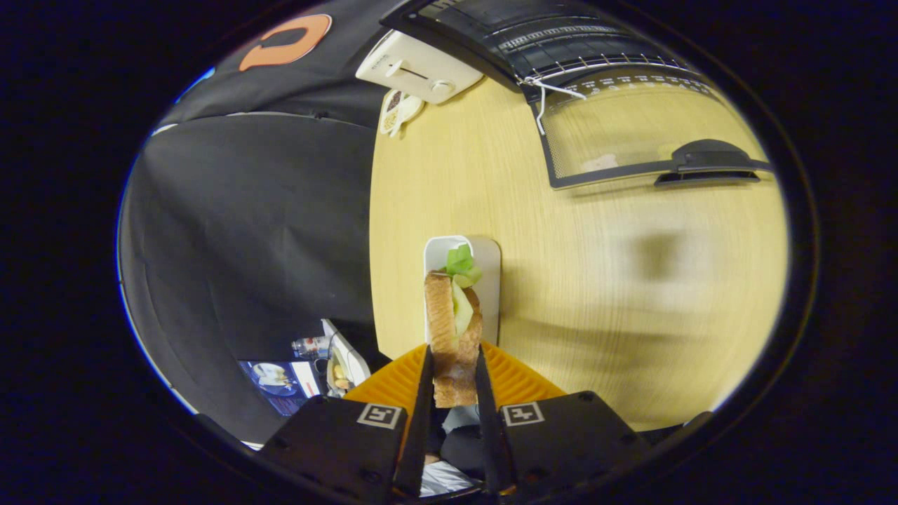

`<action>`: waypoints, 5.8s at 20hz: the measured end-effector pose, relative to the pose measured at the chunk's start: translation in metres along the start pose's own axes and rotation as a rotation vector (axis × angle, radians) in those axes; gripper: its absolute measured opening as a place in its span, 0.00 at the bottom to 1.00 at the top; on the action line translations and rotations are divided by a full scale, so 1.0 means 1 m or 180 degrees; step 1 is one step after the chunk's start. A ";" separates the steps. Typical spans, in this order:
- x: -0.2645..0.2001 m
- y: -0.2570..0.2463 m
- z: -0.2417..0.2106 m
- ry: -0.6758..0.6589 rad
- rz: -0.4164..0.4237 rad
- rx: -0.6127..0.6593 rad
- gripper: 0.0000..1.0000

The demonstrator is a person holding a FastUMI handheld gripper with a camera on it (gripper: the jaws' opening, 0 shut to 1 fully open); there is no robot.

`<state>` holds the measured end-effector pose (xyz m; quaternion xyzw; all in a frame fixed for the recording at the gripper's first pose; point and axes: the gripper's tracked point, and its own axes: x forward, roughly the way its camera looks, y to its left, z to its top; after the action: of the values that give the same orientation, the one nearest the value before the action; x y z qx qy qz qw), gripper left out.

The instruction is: Open the toaster oven, put the food inside, and close the toaster oven door.

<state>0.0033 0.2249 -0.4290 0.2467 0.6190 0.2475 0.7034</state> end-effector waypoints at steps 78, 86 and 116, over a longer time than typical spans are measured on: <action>-0.165 -0.061 0.163 -0.2369 -0.1170 -0.0817 0.92; -0.179 -0.081 0.110 -0.2409 -0.1594 -0.1108 0.95; -0.095 -0.163 0.114 -0.1990 -0.2035 -0.0794 0.95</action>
<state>0.1125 0.0348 -0.4512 0.0197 0.3877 0.0044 0.9216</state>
